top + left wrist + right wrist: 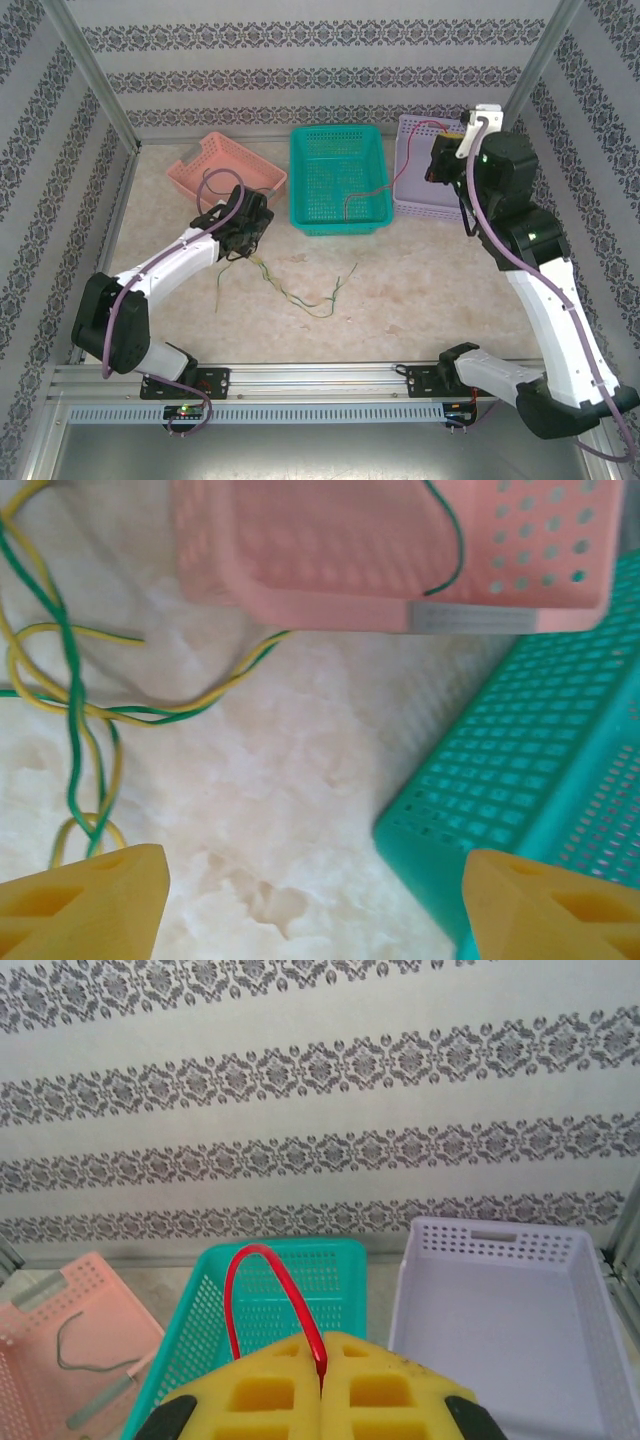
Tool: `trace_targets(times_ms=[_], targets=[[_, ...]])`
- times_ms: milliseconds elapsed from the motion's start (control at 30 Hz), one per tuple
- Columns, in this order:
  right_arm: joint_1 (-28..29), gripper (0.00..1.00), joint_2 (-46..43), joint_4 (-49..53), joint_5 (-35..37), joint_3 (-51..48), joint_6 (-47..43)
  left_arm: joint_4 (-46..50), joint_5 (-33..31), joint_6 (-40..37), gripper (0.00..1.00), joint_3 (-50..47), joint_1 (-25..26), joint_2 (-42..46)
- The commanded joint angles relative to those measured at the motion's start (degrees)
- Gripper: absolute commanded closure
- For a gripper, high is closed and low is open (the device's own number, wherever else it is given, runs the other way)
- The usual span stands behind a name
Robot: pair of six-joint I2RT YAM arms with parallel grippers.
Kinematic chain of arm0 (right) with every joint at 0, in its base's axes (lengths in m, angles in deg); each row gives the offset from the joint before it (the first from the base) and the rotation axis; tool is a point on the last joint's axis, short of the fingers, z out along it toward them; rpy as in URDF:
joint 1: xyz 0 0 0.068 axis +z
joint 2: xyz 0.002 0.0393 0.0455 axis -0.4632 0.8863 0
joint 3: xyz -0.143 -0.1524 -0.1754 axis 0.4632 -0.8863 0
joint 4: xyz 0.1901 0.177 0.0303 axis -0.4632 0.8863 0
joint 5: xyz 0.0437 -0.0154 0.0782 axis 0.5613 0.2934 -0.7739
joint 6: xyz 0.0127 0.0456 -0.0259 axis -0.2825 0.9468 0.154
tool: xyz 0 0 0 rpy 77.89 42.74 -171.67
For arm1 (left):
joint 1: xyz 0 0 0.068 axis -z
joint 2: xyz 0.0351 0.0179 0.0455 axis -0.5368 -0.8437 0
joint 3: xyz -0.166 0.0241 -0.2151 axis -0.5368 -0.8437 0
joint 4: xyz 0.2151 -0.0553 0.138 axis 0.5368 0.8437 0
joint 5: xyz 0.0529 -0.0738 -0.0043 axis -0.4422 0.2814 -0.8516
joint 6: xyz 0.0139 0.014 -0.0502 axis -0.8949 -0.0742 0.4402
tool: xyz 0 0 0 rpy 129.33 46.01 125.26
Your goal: Untangle the cables
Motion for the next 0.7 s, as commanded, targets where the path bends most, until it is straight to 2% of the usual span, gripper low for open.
trace_targets(times_ms=[0, 300, 500, 600, 667], targets=[[0.51, 1.00, 4.75, -4.34, -1.86, 2.69, 3.24, 5.94, 1.88, -1.28, 0.20, 2.05, -0.46, 0.68], [-1.12, 1.00, 24.62, -13.42, -1.03, 14.90, 9.50, 8.82, 4.25, -2.88, 0.18, 3.66, -0.36, 6.45], [-1.52, 1.00, 38.74, -13.10, -1.53, 25.59, 13.18, 11.19, 4.88, -6.80, 0.18, 5.56, -0.16, 10.31], [-1.64, 1.00, 42.37, -11.85, -3.43, 24.18, 17.21, 11.65, 4.28, -7.29, 0.18, 5.23, -0.16, 13.39], [-1.91, 1.00, 44.56, -11.88, -7.61, 20.16, 20.86, 12.39, 3.71, -7.78, 0.18, 5.30, -0.10, 15.28]])
